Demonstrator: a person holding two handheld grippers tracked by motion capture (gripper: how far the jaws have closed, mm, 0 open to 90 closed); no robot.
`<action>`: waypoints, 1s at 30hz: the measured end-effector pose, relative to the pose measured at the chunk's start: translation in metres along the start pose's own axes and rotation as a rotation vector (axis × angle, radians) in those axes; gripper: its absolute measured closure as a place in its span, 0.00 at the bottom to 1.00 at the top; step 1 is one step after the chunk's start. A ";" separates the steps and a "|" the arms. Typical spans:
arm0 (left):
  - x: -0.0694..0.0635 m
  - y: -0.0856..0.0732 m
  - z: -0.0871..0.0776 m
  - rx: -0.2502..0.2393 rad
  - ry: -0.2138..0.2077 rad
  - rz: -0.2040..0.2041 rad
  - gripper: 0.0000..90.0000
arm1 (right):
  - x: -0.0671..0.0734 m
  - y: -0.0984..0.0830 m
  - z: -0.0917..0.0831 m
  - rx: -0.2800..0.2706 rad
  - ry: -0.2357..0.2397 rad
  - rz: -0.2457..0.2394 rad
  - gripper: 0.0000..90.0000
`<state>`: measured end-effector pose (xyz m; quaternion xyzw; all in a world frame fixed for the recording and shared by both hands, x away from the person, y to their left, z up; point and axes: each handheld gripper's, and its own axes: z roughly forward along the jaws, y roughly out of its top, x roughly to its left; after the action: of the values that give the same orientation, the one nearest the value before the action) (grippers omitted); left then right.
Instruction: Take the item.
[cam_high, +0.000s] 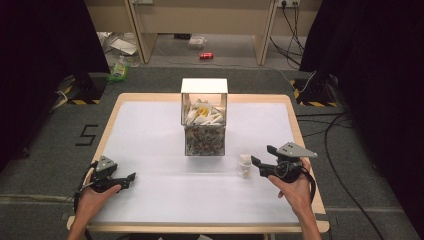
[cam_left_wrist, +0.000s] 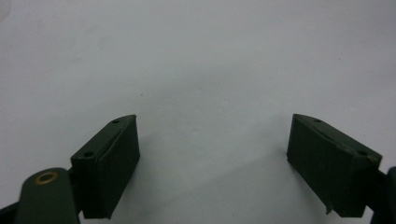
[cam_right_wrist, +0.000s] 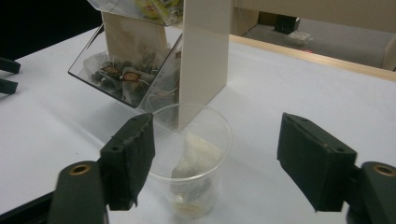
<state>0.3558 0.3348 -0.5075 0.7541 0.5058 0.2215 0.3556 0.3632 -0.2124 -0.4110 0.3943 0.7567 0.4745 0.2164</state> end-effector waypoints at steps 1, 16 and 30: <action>0.000 0.000 0.000 0.000 0.000 0.000 0.18 | 0.000 0.000 0.000 0.003 -0.002 0.002 0.25; 0.000 0.000 0.000 0.000 0.000 -0.001 0.18 | 0.000 -0.010 -0.001 0.007 0.001 0.006 0.20; 0.000 0.000 0.000 0.000 -0.001 -0.001 0.18 | -0.012 -0.027 -0.012 0.010 -0.028 0.053 0.20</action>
<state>0.3558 0.3349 -0.5075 0.7540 0.5059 0.2212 0.3558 0.3513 -0.2348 -0.4298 0.4217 0.7452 0.4709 0.2124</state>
